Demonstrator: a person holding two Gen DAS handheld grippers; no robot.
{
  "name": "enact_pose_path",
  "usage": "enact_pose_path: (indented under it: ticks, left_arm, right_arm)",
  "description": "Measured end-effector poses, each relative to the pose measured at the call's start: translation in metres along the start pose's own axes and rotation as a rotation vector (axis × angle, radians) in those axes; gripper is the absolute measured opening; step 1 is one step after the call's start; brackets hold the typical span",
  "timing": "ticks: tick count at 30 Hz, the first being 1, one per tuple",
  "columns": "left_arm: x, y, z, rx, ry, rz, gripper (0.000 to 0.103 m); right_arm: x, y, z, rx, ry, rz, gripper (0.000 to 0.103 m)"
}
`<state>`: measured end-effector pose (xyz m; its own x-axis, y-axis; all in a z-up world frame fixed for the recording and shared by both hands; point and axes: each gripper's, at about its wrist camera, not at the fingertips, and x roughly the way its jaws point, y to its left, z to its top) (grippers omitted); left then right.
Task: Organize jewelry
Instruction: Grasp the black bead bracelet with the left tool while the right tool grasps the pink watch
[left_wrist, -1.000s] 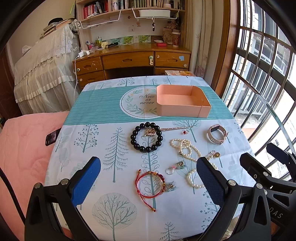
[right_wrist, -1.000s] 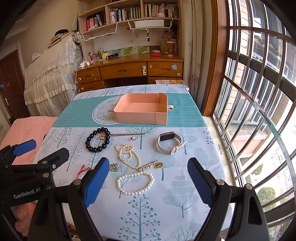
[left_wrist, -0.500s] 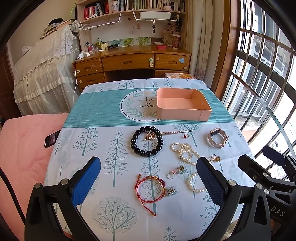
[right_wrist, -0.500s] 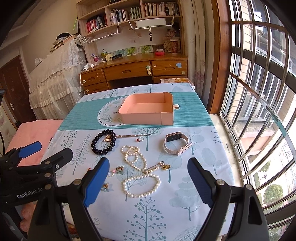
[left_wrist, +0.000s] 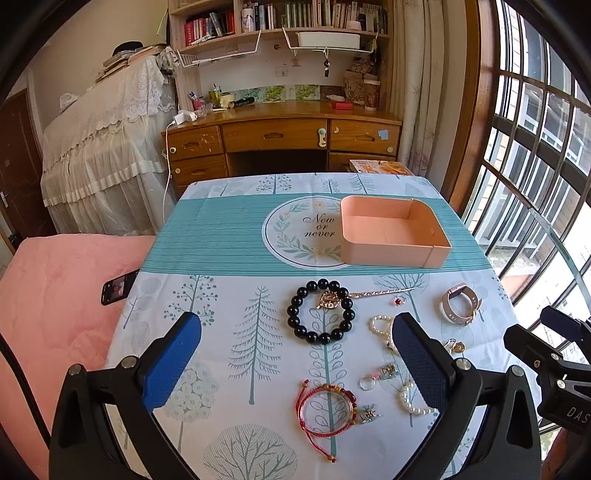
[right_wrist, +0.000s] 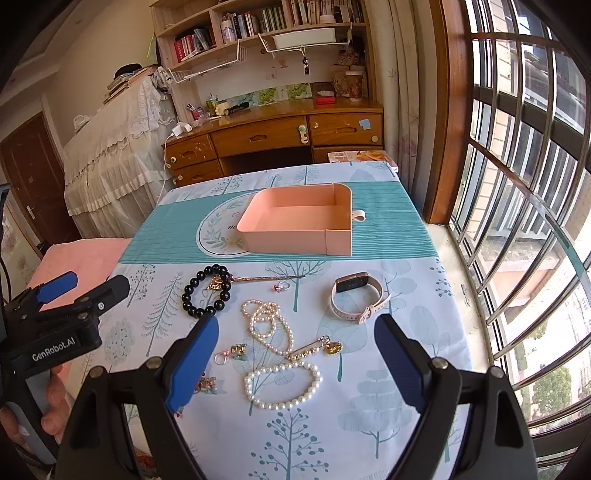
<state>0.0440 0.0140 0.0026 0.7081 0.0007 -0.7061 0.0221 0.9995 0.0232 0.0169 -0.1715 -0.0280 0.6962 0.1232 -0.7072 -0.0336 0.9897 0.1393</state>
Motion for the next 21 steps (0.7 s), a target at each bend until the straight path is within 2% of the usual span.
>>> enact_pose_path:
  ticks: [4,12,15,17,19,21]
  left_arm:
    - [0.006,0.006,0.009,0.022,-0.006,-0.002,0.102]
    - [0.021,0.022,0.034,0.097,0.025,0.044,0.102]
    - [0.03,0.033,0.044,0.104,0.041,0.019,0.102]
    - [0.04,0.038,0.049,0.113,0.05,0.029,0.102]
    - [0.055,0.041,0.052,0.117,0.074,0.041,0.102]
    - [0.078,0.046,0.05,0.094,0.149,0.019,0.102]
  right_arm:
    - [0.007,-0.003,0.011,-0.012,0.013,0.005,0.086]
    - [0.012,-0.007,0.048,-0.089,0.021,-0.032,0.084]
    - [0.013,-0.011,0.066,-0.123,0.021,-0.054,0.084]
    - [0.017,-0.016,0.075,-0.125,0.034,-0.053,0.084]
    - [0.027,-0.023,0.081,-0.113,0.064,-0.049,0.083]
    - [0.044,-0.03,0.083,-0.091,0.113,-0.035,0.079]
